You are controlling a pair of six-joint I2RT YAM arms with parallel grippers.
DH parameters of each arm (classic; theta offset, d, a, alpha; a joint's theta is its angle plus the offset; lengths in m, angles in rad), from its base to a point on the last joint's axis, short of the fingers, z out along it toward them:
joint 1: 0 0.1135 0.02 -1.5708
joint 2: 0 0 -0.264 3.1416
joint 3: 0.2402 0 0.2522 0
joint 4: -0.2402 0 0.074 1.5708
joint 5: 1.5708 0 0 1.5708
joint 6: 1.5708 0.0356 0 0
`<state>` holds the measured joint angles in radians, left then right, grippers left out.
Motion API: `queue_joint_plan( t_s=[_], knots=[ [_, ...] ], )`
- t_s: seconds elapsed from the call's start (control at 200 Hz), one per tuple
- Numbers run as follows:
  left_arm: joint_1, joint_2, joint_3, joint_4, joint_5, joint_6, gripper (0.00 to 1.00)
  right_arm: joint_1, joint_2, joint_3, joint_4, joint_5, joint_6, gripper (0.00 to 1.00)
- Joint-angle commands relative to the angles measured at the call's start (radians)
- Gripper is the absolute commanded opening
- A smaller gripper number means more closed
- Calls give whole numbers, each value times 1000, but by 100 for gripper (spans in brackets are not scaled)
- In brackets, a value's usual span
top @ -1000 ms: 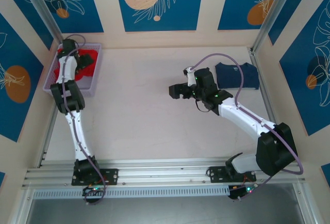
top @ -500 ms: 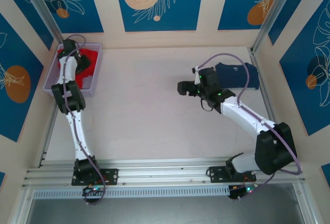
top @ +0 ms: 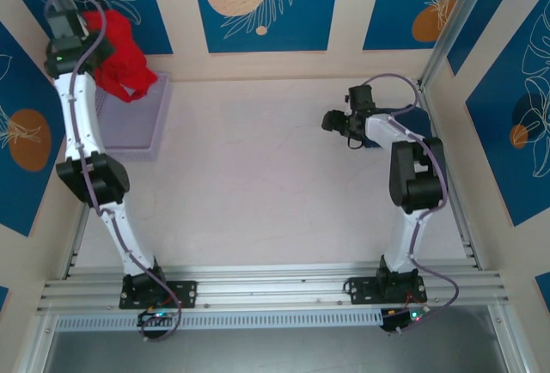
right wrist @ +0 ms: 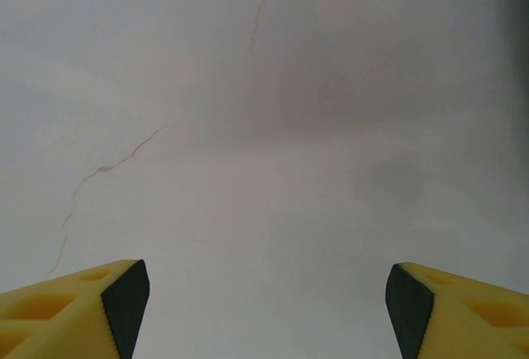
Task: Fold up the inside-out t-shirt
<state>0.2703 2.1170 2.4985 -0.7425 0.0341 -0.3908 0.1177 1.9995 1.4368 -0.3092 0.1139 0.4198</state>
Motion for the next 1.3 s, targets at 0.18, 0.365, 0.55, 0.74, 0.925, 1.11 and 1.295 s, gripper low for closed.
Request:
queue_joint_plan(
  t_s=[0.18,0.365,0.55,0.74,0.925,1.11,1.295],
  knots=[
    [-111,-250,-145,85,190,-19,0,-83,185,234,-220,-96,70,74],
    [-237,-423,-370,194,290,-27,0,-130,217,294,-287,-94,96,72],
    [-347,-599,-721,430,426,-139,0,-176,226,318,-340,-37,85,72],
    [-455,-730,-991,536,376,-167,0,-220,225,320,-360,-26,76,71],
    [-558,-748,-1127,563,368,-179,0,-235,257,360,-372,-27,77,71],
    [-643,-722,-1181,561,361,-168,0,-244,297,421,-391,-43,88,71],
    [-666,-697,-1193,547,339,-156,0,-248,343,499,-424,-53,81,71]
  ],
)
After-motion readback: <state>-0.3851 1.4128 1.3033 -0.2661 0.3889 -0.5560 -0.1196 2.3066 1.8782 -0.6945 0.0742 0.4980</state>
